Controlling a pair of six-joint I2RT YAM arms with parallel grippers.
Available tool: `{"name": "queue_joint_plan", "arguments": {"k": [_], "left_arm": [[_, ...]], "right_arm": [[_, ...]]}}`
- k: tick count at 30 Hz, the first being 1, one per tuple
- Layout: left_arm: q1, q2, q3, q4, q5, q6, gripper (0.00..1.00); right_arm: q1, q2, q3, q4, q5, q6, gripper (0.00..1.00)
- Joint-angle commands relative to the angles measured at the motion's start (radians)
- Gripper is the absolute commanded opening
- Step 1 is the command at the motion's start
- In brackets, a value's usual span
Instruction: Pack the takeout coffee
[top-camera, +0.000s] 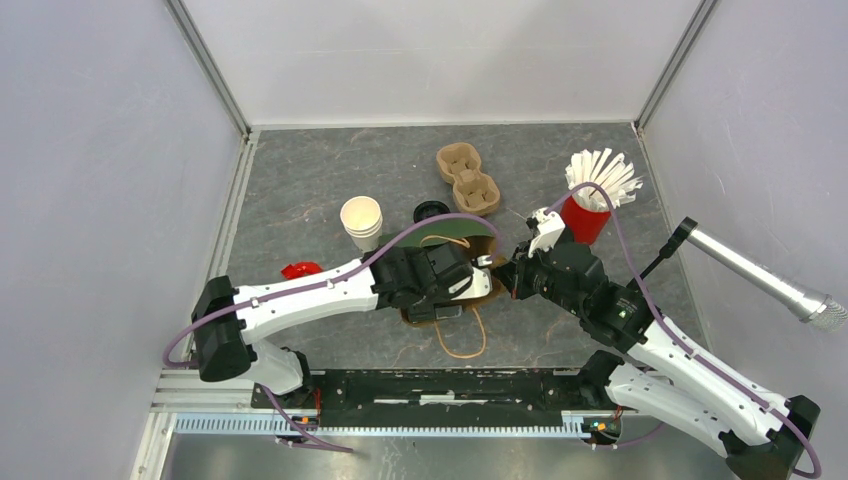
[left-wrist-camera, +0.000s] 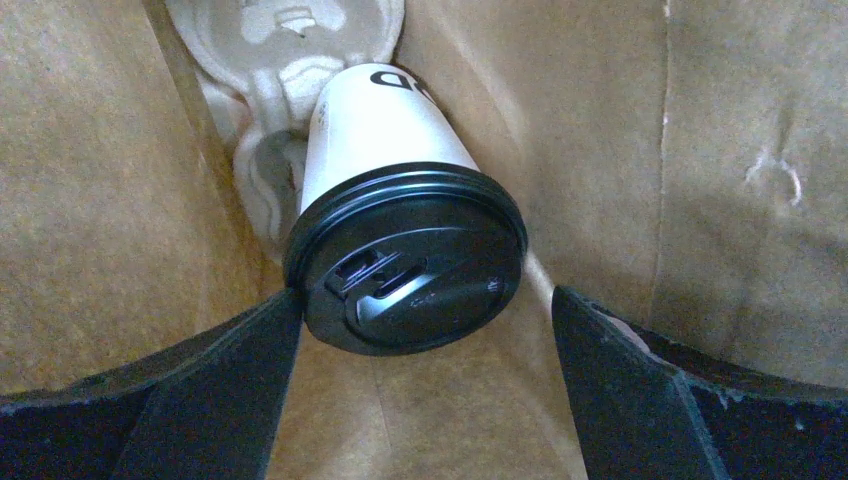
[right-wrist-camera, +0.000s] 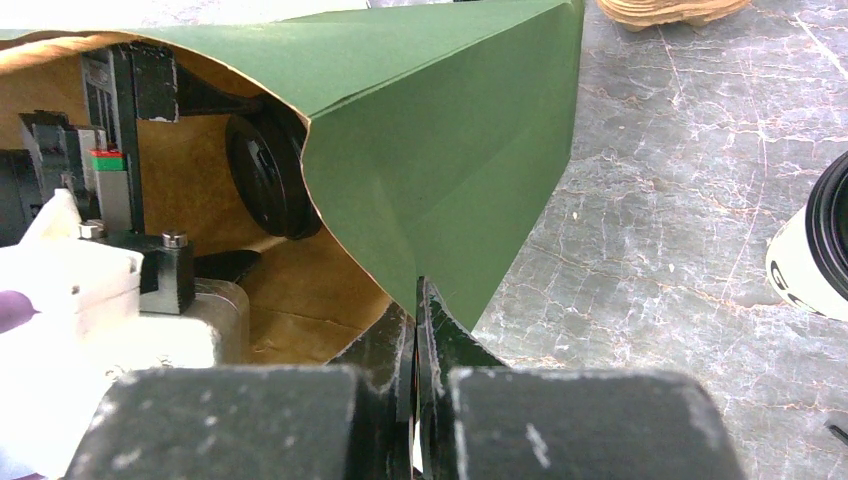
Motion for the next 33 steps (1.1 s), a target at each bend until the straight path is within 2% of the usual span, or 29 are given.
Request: {"name": "queue_joint_plan", "arguments": {"k": [1,9,14,18,27,29,32,33], "left_arm": [[-0.001,-0.007,-0.02,0.082,-0.011,0.051,1.0],[0.0,0.005,-0.049,0.134,-0.032,0.082,0.99],[0.0,0.004,-0.045,0.138,-0.037,0.09,0.91],[0.0,-0.001,-0.03,0.119,-0.037,0.089,0.81],[-0.003,-0.01,-0.003,0.084,-0.04,0.079,0.69],[-0.002,-0.009,0.006,0.074,-0.043,0.078,0.71],[-0.003,-0.018,0.004,0.068,-0.035,0.076,0.92],[-0.004,-0.025,-0.002,0.07,-0.025,0.076,0.96]], "right_arm": [[0.006,-0.004,0.043,0.028,-0.013,0.005,0.0],[0.007,-0.002,0.044,0.03,-0.019,0.006,0.0],[0.006,0.001,0.042,0.034,-0.021,0.007,0.0],[0.006,0.006,0.043,0.035,-0.022,0.006,0.0],[0.006,0.018,0.045,0.041,-0.025,0.001,0.0],[0.006,0.02,0.045,0.042,-0.025,0.003,0.0],[0.006,0.021,0.045,0.043,-0.027,0.001,0.0],[0.006,0.022,0.045,0.043,-0.027,0.002,0.0]]}}
